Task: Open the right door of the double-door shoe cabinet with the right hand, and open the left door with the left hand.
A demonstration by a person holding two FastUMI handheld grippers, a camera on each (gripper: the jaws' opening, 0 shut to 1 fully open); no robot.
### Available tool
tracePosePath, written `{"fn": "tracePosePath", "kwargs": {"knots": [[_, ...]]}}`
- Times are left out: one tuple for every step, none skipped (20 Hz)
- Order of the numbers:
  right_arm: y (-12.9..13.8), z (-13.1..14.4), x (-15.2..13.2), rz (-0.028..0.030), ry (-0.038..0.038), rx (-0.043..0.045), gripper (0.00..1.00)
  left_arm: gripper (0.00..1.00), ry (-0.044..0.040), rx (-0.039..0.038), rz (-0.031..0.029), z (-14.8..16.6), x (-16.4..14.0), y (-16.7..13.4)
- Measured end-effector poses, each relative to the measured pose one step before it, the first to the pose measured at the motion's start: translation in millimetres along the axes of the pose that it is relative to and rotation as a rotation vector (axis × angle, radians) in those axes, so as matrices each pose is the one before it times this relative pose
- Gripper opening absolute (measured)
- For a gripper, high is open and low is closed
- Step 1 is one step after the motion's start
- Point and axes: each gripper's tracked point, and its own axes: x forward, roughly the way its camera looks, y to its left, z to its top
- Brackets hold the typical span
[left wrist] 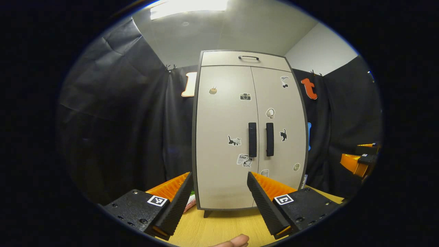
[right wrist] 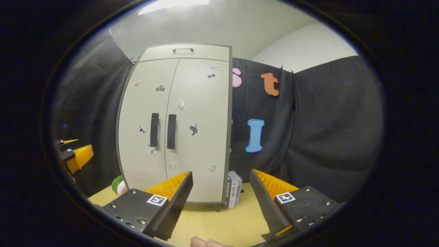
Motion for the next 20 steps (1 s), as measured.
{"fn": "tracePosePath", "kwargs": {"knots": [[1.41, -1.61, 2.37, 0.00246, 0.0039, 0.00003, 0.99, 0.97, -0.00043, -0.00256, -0.00229, -0.73, -0.57, 0.17], [1.34, -0.67, 1.49, 0.00194, 0.0031, -0.00046, 0.99, 0.97, 0.00109, 0.00008, -0.00449, -0.66, -0.74, -0.15], [1.55, -0.42, 2.67, 0.00223, 0.00303, -0.00179, 0.99, 0.97, -0.00043, 0.00174, -0.00395, -1.47, -0.88, 0.44], [2.64, -1.11, 3.2, 0.0026, 0.00369, -0.0013, 0.99, 0.97, -0.00377, 0.00336, -0.00848, -0.5, -1.34, -0.61], [3.27, -1.33, 3.89, 0.00625, 0.00349, -0.00048, 0.99, 0.97, -0.00478, 0.00449, -0.01121, -0.84, -0.93, -1.3], [3.87, 0.24, 4.68, 0.00859, 0.00371, -0.00094, 0.99, 0.97, 0.00277, 0.00088, -0.01047, -2.66, -1.28, -0.94], [3.21, -1.07, 4.66, 0.00691, 0.00557, 0.0009, 0.99, 0.97, 0.00449, -0.00409, -0.00665, -4.06, -2.01, -0.16], [4.8, -0.93, 6.01, 0.01397, 0.00193, 0.00481, 0.99, 0.97, 0.0037, -0.00668, -0.00555, -2.33, -0.87, -0.19], [5.31, -0.79, 5.96, 0.01099, 0.00403, 0.00354, 0.99, 0.97, 0.0012, -0.00329, -0.00633, -0.85, -0.79, -0.47], [5.17, 2.27, 6.92, 0.01401, 0.00081, 0.00022, 1.0, 0.97, 0.00345, 0.00062, -0.00207, -1.69, -0.06, 0.04], [4.18, 1.82, 8.01, 0.00865, -0.00034, 0.00068, 0.99, 0.97, 0.00369, -0.0002, 0.00093, -2.58, 1.03, 1.14], [4.62, 5.41, 7.42, 0.00736, -0.00924, -0.00087, 0.99, 0.97, 0.00104, -0.00033, -0.00232, -0.72, 0.02, 0.39], [4.16, 4.33, 8.08, 0.0057, -0.00929, -0.00228, 0.99, 0.97, 0.00257, -0.00163, -0.00021, -1.81, -0.72, 0.53], [5.31, 6.16, 7.7, 0.01157, -0.0106, 0.00103, 0.99, 0.97, -0.00008, -0.00333, 0.00296, -0.45, -0.13, 1.71], [5.03, 2.25, 9.07, 0.00888, -0.0051, 0.00312, 0.99, 0.97, 0.00161, -0.00373, 0.00285, -1.22, -0.34, 1.21], [4.83, 4.17, 9.26, 0.00852, -0.00227, 0.00415, 0.96, 0.97, 0.00158, -0.00264, 0.00241, -1.22, -0.23, 0.95], [5.11, 3.01, 8.2, 0.00717, -0.0012, -0.00023, 0.99, 0.97, 0.00164, -0.00209, -0.00045, -1.69, 0.82, 0.73], [5.91, 3.64, 9.31, 0.00834, -0.00452, -0.00376, 0.99, 0.97, 0.00319, -0.00238, -0.00229, -2.14, 0.16, 0.85], [7.36, 2.65, 9.26, 0.00998, -0.00574, -0.00471, 0.99, 0.97, 0.00518, -0.00008, -0.00618, -3.46, -0.89, 0.4], [6.44, 2.45, 9.35, 0.00634, -0.00345, -0.00395, 0.99, 0.97, 0.00164, -0.00002, -0.00899, -1.22, -0.43, 0.62]]}}
